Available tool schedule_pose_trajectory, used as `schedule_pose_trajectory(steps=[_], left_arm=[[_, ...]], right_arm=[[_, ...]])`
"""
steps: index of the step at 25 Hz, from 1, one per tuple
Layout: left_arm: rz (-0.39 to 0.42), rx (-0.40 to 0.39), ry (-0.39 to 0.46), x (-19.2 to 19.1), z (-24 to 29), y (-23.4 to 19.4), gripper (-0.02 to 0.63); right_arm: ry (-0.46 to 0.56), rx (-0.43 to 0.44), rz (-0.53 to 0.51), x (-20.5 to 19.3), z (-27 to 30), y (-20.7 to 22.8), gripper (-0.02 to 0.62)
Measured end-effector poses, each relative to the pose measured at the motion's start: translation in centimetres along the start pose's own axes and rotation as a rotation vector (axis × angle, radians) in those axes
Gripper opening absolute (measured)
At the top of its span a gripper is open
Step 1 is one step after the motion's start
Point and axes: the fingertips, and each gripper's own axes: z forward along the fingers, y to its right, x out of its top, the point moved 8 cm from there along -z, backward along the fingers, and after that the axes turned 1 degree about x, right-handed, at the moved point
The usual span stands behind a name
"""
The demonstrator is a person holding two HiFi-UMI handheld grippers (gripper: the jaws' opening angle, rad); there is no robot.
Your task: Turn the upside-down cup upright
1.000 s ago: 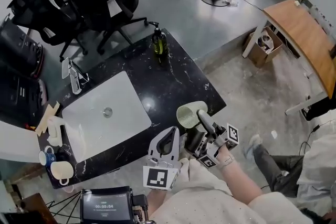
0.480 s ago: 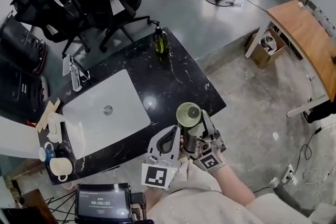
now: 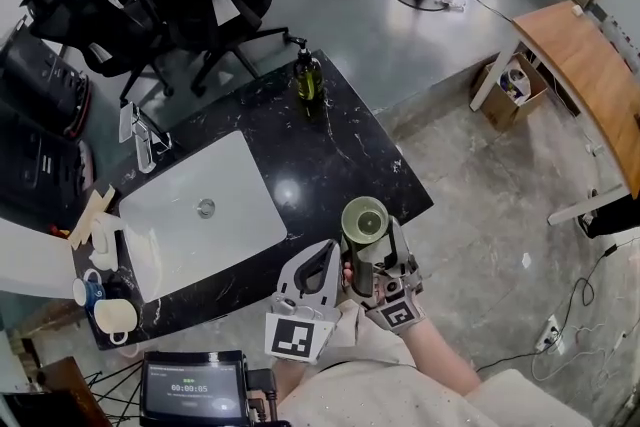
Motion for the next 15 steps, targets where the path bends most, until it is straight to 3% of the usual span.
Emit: schedule_pose_trajectory(steps=[15], left_arm=[[0.011,-0.012,-0.027,-0.4,0.1,0.0,0.006]], right_arm=[[-0.07,0.062,-0.035,1.8,-0.6,-0.5,0.324]])
